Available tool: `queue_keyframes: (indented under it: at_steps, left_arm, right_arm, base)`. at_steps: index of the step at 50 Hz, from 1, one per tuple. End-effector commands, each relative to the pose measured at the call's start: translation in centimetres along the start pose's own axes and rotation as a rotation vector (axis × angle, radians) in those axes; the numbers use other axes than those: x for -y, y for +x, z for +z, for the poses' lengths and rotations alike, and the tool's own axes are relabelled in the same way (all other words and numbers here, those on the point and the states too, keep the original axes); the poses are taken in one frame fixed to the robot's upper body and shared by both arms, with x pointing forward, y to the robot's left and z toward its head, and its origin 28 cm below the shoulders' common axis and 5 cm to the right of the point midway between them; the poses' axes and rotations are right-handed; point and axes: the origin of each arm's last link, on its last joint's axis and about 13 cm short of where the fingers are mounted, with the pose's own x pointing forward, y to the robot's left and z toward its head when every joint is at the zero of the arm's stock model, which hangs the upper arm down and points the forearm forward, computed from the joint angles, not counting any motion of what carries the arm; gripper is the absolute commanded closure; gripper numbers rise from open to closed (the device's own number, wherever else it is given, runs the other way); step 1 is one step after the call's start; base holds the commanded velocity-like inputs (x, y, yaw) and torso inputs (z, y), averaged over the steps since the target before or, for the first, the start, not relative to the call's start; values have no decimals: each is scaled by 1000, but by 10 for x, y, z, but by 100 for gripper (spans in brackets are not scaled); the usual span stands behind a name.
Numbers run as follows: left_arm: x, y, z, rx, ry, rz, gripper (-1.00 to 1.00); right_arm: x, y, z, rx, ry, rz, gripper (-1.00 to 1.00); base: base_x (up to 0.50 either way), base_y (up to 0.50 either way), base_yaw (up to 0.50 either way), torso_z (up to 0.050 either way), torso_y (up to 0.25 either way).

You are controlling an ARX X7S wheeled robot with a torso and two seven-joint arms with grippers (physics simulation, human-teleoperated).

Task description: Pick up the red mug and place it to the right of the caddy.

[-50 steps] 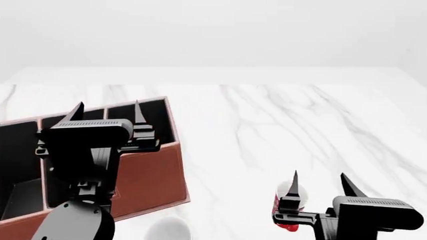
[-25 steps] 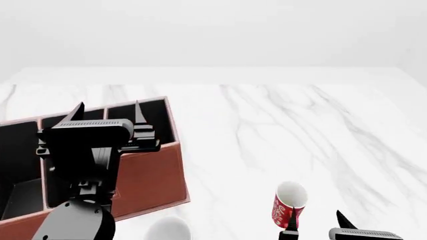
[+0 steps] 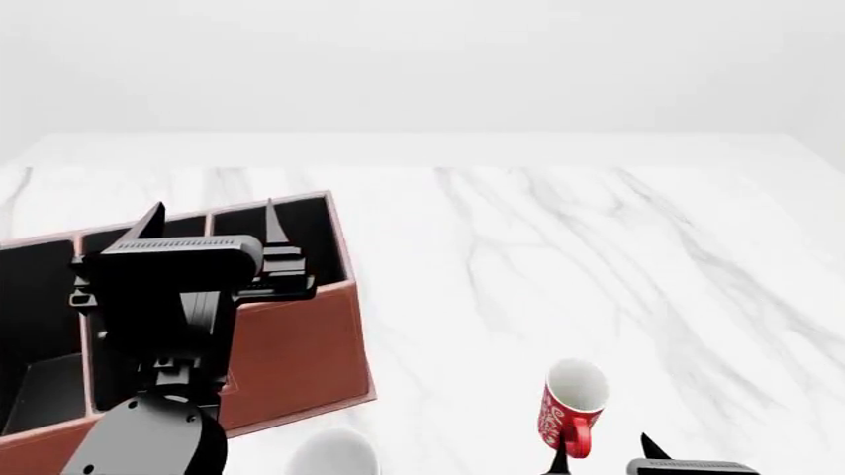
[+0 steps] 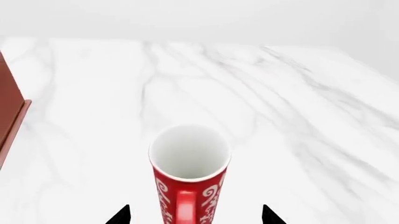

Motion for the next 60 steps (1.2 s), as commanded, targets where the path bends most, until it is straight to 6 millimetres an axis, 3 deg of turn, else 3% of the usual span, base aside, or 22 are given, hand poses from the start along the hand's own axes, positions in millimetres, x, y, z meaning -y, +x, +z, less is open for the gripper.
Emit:
queue_keyframes:
  at_steps: [1,60]
  left_arm:
    - [0,0,-1,-3,1,2,-100]
    - [0,0,-4,-8,0,1,-100]
  right_arm:
    - [-2,5,-7,-46,16,21,-100]
    - [-4,37,-25,-126,52,24,-100]
  base:
    - [0,0,0,0,0]
    - [0,0,0,0,0]
